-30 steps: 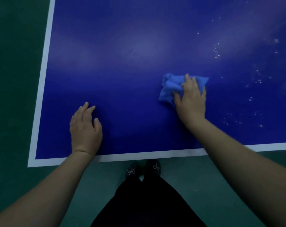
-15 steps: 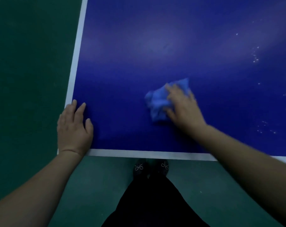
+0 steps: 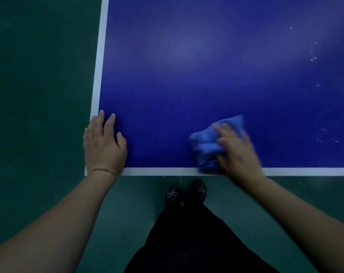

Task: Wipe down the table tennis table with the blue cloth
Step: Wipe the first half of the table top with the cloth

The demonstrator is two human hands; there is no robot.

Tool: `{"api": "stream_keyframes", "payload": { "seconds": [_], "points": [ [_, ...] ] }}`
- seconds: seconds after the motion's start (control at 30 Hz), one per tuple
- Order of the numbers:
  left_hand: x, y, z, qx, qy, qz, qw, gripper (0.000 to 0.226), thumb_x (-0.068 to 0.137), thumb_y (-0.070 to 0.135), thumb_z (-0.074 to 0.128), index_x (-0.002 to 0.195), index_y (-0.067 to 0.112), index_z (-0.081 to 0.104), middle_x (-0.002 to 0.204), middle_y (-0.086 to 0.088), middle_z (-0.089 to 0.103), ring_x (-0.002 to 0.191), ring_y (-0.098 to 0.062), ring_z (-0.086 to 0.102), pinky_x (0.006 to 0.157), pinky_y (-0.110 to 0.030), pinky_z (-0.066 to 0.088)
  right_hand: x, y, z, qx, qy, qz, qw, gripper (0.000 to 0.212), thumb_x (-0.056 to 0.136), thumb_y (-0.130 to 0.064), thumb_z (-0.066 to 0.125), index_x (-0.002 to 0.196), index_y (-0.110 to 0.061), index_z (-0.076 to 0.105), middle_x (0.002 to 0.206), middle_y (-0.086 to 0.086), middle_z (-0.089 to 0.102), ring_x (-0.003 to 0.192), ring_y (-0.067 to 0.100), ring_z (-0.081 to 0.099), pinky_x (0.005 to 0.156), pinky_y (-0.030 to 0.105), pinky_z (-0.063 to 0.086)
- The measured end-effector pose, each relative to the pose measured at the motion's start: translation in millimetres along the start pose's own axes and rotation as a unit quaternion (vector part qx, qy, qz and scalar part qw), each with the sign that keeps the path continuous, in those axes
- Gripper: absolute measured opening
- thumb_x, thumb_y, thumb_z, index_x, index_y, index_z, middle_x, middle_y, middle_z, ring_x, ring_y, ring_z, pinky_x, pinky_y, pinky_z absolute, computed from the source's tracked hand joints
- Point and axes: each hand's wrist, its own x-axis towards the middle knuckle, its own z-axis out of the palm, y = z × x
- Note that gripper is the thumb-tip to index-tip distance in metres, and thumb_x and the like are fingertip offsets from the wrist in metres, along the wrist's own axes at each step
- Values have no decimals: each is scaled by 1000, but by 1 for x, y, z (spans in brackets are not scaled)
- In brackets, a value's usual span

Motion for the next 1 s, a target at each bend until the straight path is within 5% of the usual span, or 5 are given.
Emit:
{"api": "stream_keyframes", "payload": {
  "seconds": [0.2,0.5,0.67,0.8,1.0],
  "points": [
    [1,2,0,14,-12,-1,1000,54,97,27,40,149,19,32,161,-6,19,148,-24,12,122,-44,8,-15,96,-52,-14,163,397,903,53,97,-28,44,145,-8,31,150,14,36,138,35,30,115,58,16],
    [-8,31,-3,-4,-14,-22,1000,52,98,20,39,149,12,32,161,-6,18,149,-23,11,122,-42,4,-16,18,-8,24,41,104,993,15,86,-19,62,98,-14,54,154,0,33,145,19,23,115,49,12],
    [-22,97,8,-37,-29,13,999,52,100,22,38,151,16,28,162,-2,15,149,-19,7,122,-39,2,-50,157,-74,-8,137,318,938,46,93,-21,52,136,-8,44,146,14,43,130,40,40,110,58,27],
    [-25,166,25,-64,-32,41,997,52,100,22,38,150,17,29,162,-2,15,150,-19,7,123,-38,3,-56,195,-96,-1,209,461,863,48,96,-31,41,135,-5,42,150,13,37,139,37,31,116,59,13],
    [-19,274,58,-93,-43,63,993,51,101,23,37,151,17,28,162,-2,14,150,-18,8,123,-37,4,-43,164,-66,2,66,131,989,21,88,-19,60,108,-12,54,154,2,33,146,22,22,115,48,12]
  ]
}}
